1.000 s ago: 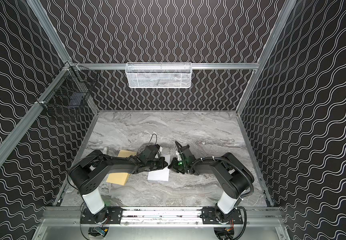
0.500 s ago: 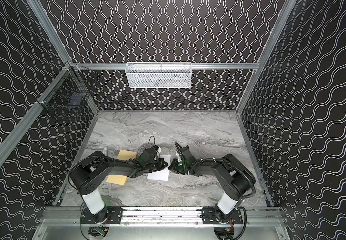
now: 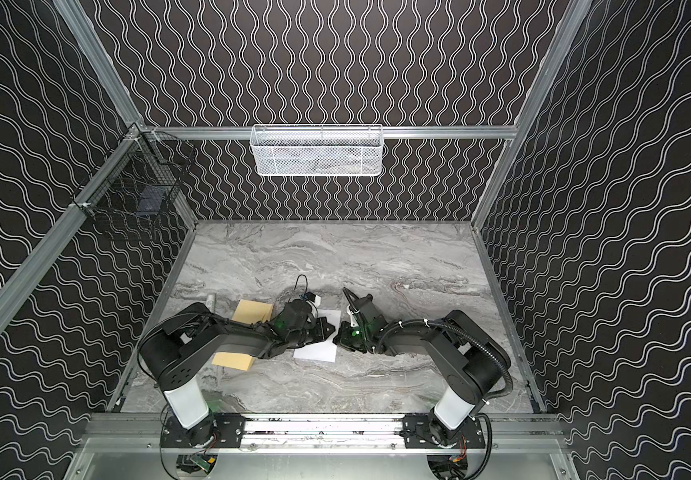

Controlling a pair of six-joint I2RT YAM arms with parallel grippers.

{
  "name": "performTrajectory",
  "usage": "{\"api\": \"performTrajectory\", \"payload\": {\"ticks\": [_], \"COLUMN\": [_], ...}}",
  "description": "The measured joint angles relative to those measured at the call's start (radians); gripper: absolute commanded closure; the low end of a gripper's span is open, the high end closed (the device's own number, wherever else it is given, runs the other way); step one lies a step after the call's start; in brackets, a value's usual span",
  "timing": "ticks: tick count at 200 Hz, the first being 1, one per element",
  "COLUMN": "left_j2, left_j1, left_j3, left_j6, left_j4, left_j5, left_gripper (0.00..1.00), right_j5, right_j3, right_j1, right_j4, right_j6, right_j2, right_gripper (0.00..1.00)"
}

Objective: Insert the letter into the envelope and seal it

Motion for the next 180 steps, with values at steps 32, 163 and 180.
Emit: {"api": "performTrajectory", "payload": {"ticks": [32,163,180], "left_j2": [0.002,0.003,0.006], "left_j1": [0.0,0.0,0.0], "left_j3": [-0.008,-0.011,-0.008], "left_j6": [-0.001,-0.004,-0.005], "left_j4": [0.019,0.027,0.027], "left_j5": [0.0,-0.001,-0.001], "left_gripper": [1.0,1.0,1.0], "right_j5": [0.003,0.008,0.013], "right_j3": [-0.013,-0.093,-0.1], "right_j1": [0.016,0.053,0.064], "right_j4": [-0.002,0.047,0.056], "right_j6": [0.001,0.032,0.039], "right_j2": [-0.011,-0.066,-0.069], "right_gripper": [1.0,1.0,1.0]}}
